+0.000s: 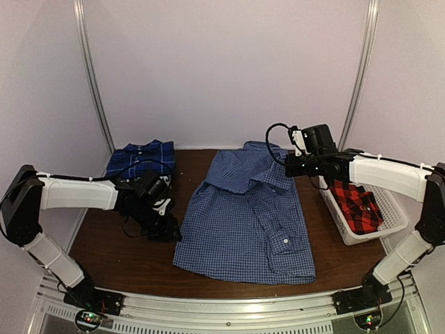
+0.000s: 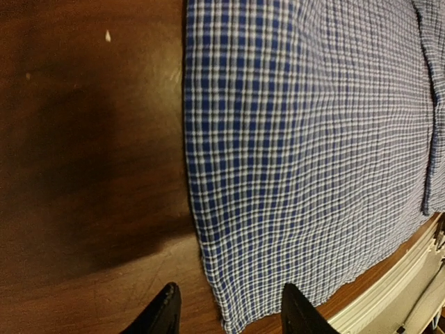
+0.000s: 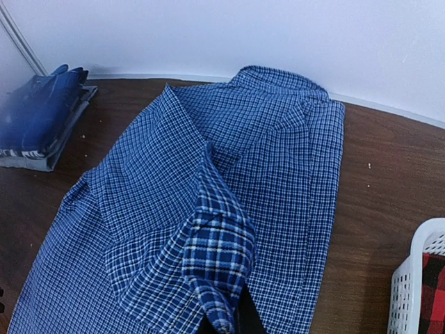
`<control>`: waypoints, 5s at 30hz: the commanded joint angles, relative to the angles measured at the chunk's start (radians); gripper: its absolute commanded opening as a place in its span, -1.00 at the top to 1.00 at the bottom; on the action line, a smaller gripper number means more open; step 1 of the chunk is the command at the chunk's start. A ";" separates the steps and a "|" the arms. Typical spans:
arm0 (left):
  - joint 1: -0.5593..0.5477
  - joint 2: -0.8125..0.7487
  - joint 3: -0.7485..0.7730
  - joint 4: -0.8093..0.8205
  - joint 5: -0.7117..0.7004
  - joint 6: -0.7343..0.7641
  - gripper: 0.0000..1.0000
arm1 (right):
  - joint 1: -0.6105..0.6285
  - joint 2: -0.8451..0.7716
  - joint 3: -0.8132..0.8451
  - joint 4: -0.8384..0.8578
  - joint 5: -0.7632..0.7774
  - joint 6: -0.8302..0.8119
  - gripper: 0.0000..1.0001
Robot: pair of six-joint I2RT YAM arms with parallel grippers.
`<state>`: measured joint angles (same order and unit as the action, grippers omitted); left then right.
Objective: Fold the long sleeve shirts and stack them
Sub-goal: Pick up the 1/3-folded shirt from the center of the board, then fold the 1/3-folded shirt at the center of the board.
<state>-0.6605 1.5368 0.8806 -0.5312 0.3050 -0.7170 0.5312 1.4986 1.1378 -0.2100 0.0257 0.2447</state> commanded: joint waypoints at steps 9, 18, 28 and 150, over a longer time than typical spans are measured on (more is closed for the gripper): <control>-0.117 -0.004 -0.099 0.065 -0.023 -0.088 0.03 | -0.026 0.087 -0.110 0.002 0.038 0.068 1.00; -0.137 0.038 -0.114 0.104 -0.023 -0.137 0.52 | -0.028 0.172 -0.133 0.040 -0.023 0.084 1.00; -0.043 -0.021 -0.072 -0.066 -0.161 -0.085 1.00 | -0.022 0.244 -0.130 0.142 -0.159 0.154 1.00; -0.392 0.688 0.806 -0.006 0.460 0.289 0.27 | -0.320 0.137 0.366 0.063 -0.476 0.043 1.00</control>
<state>-1.0492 2.2536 1.6478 -0.5686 0.7696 -0.4316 0.2115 1.7138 1.5467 -0.1219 -0.3588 0.3191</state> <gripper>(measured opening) 0.319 0.020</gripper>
